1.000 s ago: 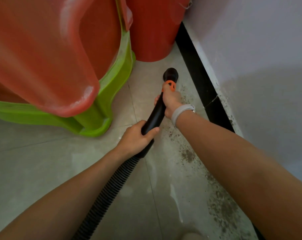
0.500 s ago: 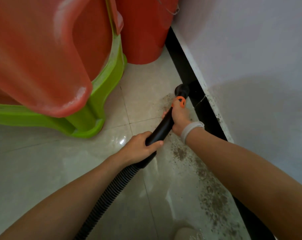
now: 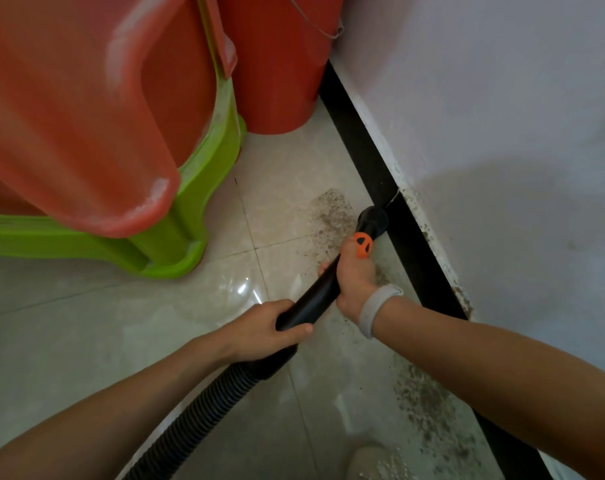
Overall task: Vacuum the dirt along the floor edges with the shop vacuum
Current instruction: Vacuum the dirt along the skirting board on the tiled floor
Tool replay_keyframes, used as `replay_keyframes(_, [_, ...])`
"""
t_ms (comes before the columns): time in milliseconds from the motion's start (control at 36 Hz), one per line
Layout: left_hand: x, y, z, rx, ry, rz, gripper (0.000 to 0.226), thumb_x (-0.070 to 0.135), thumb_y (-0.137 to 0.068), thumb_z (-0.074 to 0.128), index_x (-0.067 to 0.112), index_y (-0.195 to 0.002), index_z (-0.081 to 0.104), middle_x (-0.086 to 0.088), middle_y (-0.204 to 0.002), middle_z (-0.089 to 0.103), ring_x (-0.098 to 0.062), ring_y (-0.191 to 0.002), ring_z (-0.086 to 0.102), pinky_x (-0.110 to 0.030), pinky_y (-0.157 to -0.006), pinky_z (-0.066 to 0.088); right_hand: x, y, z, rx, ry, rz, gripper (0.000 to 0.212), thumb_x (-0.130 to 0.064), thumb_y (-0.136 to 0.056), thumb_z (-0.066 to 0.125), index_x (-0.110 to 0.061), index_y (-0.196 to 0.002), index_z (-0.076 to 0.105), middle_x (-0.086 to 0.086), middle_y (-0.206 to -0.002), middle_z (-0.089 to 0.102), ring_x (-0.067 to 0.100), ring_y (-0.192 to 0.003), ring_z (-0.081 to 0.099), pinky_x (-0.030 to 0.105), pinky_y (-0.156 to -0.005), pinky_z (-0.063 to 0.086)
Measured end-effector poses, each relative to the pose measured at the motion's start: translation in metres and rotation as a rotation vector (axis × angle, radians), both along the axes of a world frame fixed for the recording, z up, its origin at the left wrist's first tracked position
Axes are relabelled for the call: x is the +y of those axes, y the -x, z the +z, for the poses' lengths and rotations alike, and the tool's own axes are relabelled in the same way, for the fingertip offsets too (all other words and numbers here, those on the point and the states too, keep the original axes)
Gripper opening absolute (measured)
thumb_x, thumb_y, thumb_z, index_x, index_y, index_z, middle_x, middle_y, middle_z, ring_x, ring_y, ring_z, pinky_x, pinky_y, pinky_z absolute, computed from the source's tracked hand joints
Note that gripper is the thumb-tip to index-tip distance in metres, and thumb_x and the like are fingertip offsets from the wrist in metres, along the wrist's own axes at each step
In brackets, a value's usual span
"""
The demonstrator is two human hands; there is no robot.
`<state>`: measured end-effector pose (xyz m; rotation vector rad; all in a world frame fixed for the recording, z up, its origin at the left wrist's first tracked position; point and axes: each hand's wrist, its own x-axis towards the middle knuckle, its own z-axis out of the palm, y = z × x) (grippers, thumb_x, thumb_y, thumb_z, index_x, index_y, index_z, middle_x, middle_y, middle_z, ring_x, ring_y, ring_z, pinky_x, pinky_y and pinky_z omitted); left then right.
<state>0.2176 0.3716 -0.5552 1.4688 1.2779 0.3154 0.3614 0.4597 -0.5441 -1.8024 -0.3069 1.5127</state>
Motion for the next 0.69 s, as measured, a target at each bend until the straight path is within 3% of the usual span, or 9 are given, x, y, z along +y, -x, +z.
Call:
replay_keyframes(167, [-0.006,-0.004,0.004,-0.002,0.051,-0.025,0.022,0.049,-0.089,0.058,0.028,-0.086,0.053,0.010,-0.080,0.059,0.001,-0.070,0.057,-0.010,-0.062,0.041,-0.008,-0.005,-0.003,-0.004,0.005,-0.006,0.029,-0.032,-0.097,0.052,-0.008,-0.113,0.048,0.009,-0.078,0.056,0.018,-0.053,0.056,0.029,-0.047,0.050])
replay_keyframes(306, [0.005,-0.005,0.013,0.084,0.024,0.046,0.026,0.046,-0.092,0.056,0.020,-0.091,0.056,0.007,-0.082,0.060,-0.004,-0.072,0.057,-0.008,-0.058,0.039,0.008,0.000,0.005,0.030,0.010,0.008,0.027,-0.030,-0.097,0.052,-0.008,-0.112,0.048,0.009,-0.087,0.056,0.020,-0.061,0.061,0.030,-0.048,0.051])
replay_keyframes(389, [0.014,-0.004,0.019,0.154,-0.010,0.091,0.027,0.045,-0.093,0.054,0.018,-0.094,0.057,0.002,-0.087,0.063,-0.012,-0.078,0.060,-0.015,-0.061,0.042,0.023,0.005,0.009,0.099,-0.022,0.009,0.017,-0.026,-0.096,0.054,-0.010,-0.093,0.048,0.008,-0.089,0.051,0.021,-0.063,0.060,0.027,-0.045,0.050])
replay_keyframes(444, [0.021,-0.004,0.024,0.163,-0.010,0.125,0.025,0.046,-0.093,0.054,0.021,-0.092,0.057,0.000,-0.091,0.067,-0.014,-0.082,0.063,-0.022,-0.068,0.047,0.034,0.005,0.011,0.133,-0.043,0.012,0.019,-0.022,-0.095,0.056,-0.012,-0.084,0.046,0.009,-0.084,0.050,0.022,-0.063,0.058,0.031,-0.051,0.052])
replay_keyframes(500, [0.026,-0.003,0.029,0.165,-0.013,0.143,0.020,0.045,-0.092,0.054,0.027,-0.085,0.054,0.005,-0.086,0.067,-0.010,-0.077,0.063,-0.020,-0.064,0.046,0.047,0.003,0.015,0.187,-0.067,-0.010,0.020,-0.017,-0.095,0.056,-0.009,-0.081,0.045,0.010,-0.080,0.047,0.022,-0.061,0.054,0.032,-0.054,0.053])
replay_keyframes(556, [0.028,-0.001,0.035,0.179,-0.016,0.136,0.019,0.045,-0.092,0.054,0.030,-0.081,0.051,0.010,-0.079,0.063,-0.004,-0.071,0.060,-0.016,-0.058,0.041,0.057,0.002,0.017,0.267,-0.053,-0.027,0.021,-0.016,-0.097,0.053,-0.007,-0.081,0.043,0.011,-0.076,0.045,0.021,-0.054,0.052,0.028,-0.047,0.053])
replay_keyframes(611, [0.028,0.003,0.037,0.196,-0.014,0.131,0.020,0.044,-0.093,0.054,0.026,-0.082,0.052,0.005,-0.083,0.063,-0.010,-0.075,0.061,-0.020,-0.061,0.044,0.064,0.005,0.017,0.304,-0.018,-0.049,0.023,-0.019,-0.097,0.052,-0.006,-0.082,0.042,0.011,-0.075,0.045,0.019,-0.042,0.051,0.024,-0.042,0.050])
replay_keyframes(694, [0.027,0.009,0.040,0.217,0.009,0.138,0.023,0.042,-0.092,0.055,0.020,-0.090,0.056,-0.001,-0.090,0.064,-0.018,-0.084,0.062,-0.028,-0.071,0.046,0.068,0.019,0.014,0.216,-0.038,-0.036,0.023,-0.019,-0.097,0.052,-0.006,-0.080,0.044,0.011,-0.074,0.046,0.019,-0.047,0.050,0.024,-0.043,0.049])
